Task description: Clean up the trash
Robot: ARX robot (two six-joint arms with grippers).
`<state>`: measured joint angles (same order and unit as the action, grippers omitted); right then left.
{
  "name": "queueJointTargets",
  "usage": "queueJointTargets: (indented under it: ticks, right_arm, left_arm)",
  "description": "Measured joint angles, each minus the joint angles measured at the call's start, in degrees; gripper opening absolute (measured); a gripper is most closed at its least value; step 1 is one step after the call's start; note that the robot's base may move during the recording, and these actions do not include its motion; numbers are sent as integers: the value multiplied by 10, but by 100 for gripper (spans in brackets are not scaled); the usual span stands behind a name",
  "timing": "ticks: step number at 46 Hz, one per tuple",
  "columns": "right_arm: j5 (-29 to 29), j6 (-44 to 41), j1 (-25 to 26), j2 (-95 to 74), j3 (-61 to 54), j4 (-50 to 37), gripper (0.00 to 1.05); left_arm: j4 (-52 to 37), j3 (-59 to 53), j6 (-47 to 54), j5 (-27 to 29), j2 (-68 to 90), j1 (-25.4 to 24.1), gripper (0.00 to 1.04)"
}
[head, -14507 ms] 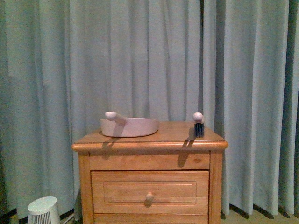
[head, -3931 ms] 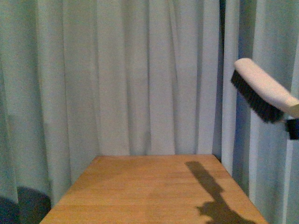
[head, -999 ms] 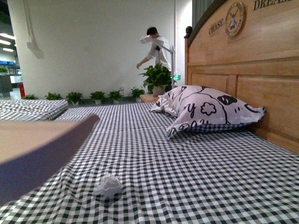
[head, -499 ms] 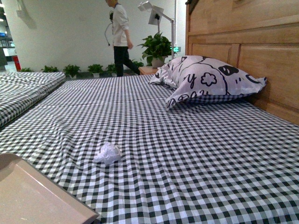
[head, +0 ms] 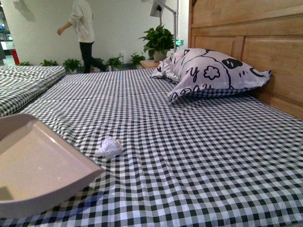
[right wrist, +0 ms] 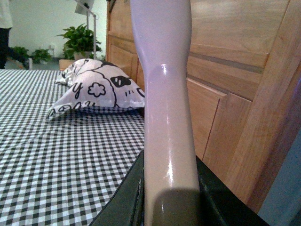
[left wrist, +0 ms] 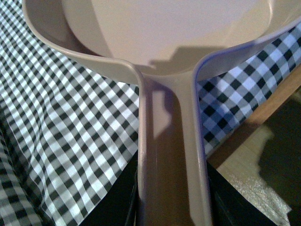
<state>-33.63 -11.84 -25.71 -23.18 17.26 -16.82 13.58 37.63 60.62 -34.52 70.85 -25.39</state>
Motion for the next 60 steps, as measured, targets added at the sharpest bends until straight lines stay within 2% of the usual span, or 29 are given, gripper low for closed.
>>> queueJointTargets:
  ticks: [11,35,49,60]
  right_arm:
    - [0,0,0,0,0,0,21]
    - [0,0,0,0,0,0,21]
    - [0,0,0,0,0,0,21]
    - [0,0,0,0,0,0,21]
  left_arm:
    - [-1,27,-1,0,38,14,27]
    - [-68,33,-29,1,119,69,27]
    - [-18,39,-30,4,147,72,27]
    - [-13,56,-44,0,168,66,27]
